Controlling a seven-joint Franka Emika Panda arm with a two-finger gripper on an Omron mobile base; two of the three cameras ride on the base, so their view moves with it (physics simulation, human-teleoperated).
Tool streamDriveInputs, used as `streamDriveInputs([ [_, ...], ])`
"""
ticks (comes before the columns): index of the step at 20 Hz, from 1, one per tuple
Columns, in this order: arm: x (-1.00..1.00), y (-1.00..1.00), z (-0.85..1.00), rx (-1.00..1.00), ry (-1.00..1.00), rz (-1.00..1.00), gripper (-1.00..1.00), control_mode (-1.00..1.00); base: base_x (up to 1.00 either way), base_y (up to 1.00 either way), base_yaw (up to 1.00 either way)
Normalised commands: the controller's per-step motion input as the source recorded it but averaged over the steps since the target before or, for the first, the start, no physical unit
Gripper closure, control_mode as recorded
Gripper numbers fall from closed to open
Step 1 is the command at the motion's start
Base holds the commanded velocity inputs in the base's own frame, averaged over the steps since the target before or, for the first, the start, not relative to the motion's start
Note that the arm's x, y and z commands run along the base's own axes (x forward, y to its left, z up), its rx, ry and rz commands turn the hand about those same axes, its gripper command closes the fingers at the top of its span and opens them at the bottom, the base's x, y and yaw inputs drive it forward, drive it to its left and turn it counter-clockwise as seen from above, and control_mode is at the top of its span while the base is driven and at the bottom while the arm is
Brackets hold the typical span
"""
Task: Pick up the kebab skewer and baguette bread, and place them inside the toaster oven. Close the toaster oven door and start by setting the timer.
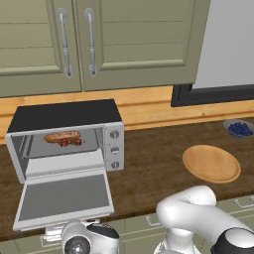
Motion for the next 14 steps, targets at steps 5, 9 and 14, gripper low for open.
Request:
streamDriveInputs([
  [5, 0.1, 0.0, 0.0, 0.0, 0.0, 0.0, -1.0, -1.0, 0.0, 0.0, 0.0],
  [9, 0.01, 0.0, -0.1, 0.0, -0.01, 0.0, -1.0, -1.0, 0.0, 0.0, 0.0],
  [14, 0.0, 0.0, -0.17, 0.0, -0.02, 0.0, -1.0, -1.0, 0.0, 0.0, 0.0],
])
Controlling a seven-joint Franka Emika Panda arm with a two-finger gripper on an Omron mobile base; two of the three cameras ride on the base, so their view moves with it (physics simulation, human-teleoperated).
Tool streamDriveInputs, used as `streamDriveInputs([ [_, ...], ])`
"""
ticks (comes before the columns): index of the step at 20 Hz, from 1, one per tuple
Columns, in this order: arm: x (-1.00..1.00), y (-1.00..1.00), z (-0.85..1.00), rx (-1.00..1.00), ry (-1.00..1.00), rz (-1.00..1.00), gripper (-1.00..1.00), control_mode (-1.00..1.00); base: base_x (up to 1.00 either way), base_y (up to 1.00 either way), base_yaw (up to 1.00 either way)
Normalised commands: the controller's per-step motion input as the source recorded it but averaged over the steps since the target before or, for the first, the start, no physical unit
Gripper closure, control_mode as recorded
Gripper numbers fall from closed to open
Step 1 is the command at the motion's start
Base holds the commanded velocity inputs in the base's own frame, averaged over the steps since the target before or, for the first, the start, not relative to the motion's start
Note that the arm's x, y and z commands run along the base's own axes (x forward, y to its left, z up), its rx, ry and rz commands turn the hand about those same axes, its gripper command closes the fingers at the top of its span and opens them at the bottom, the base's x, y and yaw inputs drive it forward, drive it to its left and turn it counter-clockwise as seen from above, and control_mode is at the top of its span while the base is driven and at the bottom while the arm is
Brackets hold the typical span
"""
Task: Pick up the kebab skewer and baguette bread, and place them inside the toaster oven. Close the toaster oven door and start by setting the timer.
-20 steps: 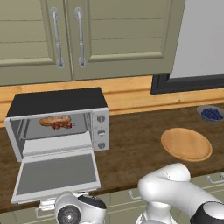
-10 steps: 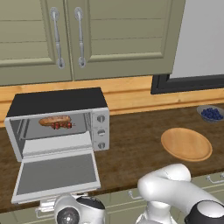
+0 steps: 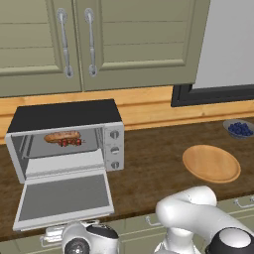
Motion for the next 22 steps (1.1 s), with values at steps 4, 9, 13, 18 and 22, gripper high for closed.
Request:
streamDriveInputs([
  [4, 0.0, 0.0, -0.18, 0.0, -0.05, 0.0, -1.0, -1.0, 0.0, 0.0, 0.0],
  [9, 0.01, 0.0, -0.01, 0.0, -0.12, 0.0, -1.0, -1.0, 0.0, 0.0, 0.0],
  [13, 0.06, 0.0, 0.0, 0.0, -0.13, 0.0, -1.0, -1.0, 0.0, 0.0, 0.0],
  [18, 0.1, 0.0, 0.0, 0.0, -0.07, 0.0, -1.0, -1.0, 0.0, 0.0, 0.0],
  [22, 0.15, 0.0, 0.0, 0.0, -0.01, 0.0, -1.0, -1.0, 0.0, 0.0, 0.0],
])
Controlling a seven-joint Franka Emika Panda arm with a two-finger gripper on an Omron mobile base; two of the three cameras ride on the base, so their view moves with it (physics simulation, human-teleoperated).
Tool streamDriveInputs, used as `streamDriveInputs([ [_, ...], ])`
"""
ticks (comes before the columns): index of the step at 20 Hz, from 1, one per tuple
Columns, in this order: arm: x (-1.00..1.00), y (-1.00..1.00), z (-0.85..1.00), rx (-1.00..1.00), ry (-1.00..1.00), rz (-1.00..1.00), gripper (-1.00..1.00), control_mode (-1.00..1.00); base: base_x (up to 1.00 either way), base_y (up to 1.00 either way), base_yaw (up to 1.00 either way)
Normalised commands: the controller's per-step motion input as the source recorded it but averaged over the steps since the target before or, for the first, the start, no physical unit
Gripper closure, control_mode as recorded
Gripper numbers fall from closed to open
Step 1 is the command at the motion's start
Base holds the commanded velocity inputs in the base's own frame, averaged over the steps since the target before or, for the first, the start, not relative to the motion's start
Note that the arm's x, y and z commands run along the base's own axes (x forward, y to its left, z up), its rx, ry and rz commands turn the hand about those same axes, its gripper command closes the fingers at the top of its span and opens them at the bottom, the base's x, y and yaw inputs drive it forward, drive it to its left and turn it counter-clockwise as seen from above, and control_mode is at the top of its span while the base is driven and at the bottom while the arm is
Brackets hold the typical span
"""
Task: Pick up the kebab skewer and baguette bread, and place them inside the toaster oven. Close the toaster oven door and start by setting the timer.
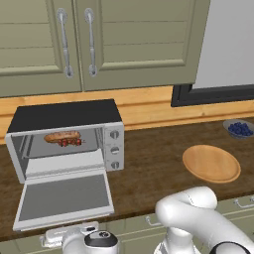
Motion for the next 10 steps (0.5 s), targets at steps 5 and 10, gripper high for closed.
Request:
streamDriveInputs([
  [5, 0.17, 0.0, 0.01, 0.0, -0.01, 0.0, -1.0, -1.0, 0.0, 0.0, 0.0],
  [10, 0.17, 0.0, 0.15, 0.0, -0.02, 0.0, -1.0, -1.0, 0.0, 0.0, 0.0],
])
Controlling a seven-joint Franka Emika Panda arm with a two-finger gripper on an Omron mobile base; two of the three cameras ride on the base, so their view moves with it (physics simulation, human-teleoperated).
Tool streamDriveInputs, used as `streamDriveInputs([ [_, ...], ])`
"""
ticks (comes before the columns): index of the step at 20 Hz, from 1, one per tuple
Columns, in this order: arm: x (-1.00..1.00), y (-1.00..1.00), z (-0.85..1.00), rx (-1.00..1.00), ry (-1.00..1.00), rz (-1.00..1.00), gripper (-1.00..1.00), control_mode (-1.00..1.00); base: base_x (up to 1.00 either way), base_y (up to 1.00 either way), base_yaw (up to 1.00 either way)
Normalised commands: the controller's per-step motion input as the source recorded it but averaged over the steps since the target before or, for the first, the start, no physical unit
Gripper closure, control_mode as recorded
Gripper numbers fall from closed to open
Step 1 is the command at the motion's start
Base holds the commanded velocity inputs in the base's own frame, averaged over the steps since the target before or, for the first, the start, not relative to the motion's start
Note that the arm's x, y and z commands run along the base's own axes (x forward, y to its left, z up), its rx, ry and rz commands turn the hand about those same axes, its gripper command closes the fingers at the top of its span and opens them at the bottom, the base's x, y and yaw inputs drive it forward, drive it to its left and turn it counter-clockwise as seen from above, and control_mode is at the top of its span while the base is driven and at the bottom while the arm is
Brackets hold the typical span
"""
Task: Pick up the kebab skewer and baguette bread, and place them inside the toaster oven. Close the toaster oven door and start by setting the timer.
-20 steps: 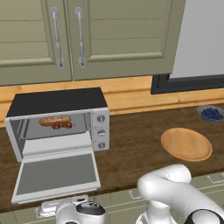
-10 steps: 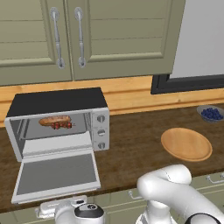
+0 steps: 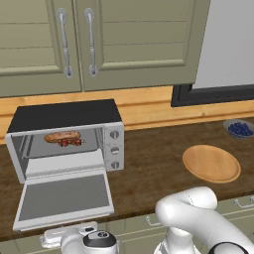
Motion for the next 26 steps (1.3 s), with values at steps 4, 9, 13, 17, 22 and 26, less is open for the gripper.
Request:
streamDriveInputs([
  [4, 0.17, 0.0, 0.26, 0.0, -0.05, 0.0, -1.0, -1.0, 0.0, 0.0, 0.0],
  [9, 0.18, 0.0, 0.35, 0.0, -0.04, 0.0, -1.0, -1.0, 0.0, 0.0, 0.0],
  [13, 0.28, 0.0, 0.37, 0.01, -0.05, 0.0, -1.0, -1.0, 0.0, 0.0, 0.0],
  [17, 0.26, 0.0, 0.38, 0.02, -0.03, 0.0, -1.0, -1.0, 0.0, 0.0, 0.0],
  [22, 0.25, 0.0, 0.45, 0.03, -0.07, 0.0, -1.0, -1.0, 0.0, 0.0, 0.0],
  [26, 0.3, 0.0, 0.45, 0.03, -0.07, 0.0, -1.0, -1.0, 0.0, 0.0, 0.0],
])
